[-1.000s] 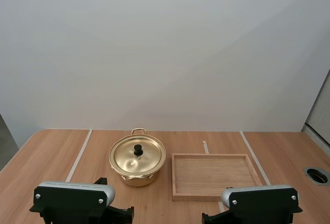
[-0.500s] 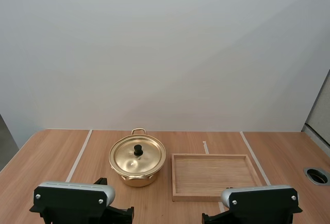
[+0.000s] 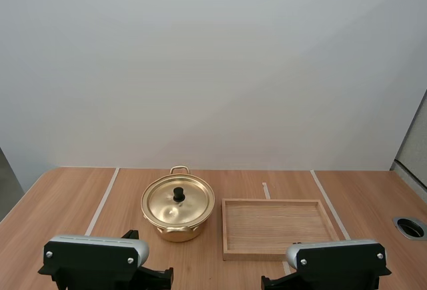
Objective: Open the lid, put the grape in the pot, and close it
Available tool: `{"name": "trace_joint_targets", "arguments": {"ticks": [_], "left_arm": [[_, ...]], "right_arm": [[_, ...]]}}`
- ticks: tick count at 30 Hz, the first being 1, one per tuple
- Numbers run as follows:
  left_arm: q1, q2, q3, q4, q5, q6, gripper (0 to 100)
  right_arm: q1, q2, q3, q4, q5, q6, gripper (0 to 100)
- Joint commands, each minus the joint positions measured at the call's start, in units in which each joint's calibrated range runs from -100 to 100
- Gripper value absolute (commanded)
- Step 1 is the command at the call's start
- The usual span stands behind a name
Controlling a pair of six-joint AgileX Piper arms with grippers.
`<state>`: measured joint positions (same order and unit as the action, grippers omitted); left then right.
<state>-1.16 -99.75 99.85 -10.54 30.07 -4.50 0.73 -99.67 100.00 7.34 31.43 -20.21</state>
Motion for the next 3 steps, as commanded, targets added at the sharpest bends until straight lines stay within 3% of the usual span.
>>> {"name": "trace_joint_targets", "arguments": {"ticks": [1, 3], "left_arm": [[0.06, -0.3, 0.2, 0.4, -1.5, -0.3, 0], [0.06, -0.3, 0.2, 0.4, -1.5, -0.3, 0]], "right_arm": [[-0.3, -0.3, 0.0, 0.2, 0.0, 0.1, 0], [-0.3, -0.3, 0.0, 0.2, 0.0, 0.1, 0]]}}
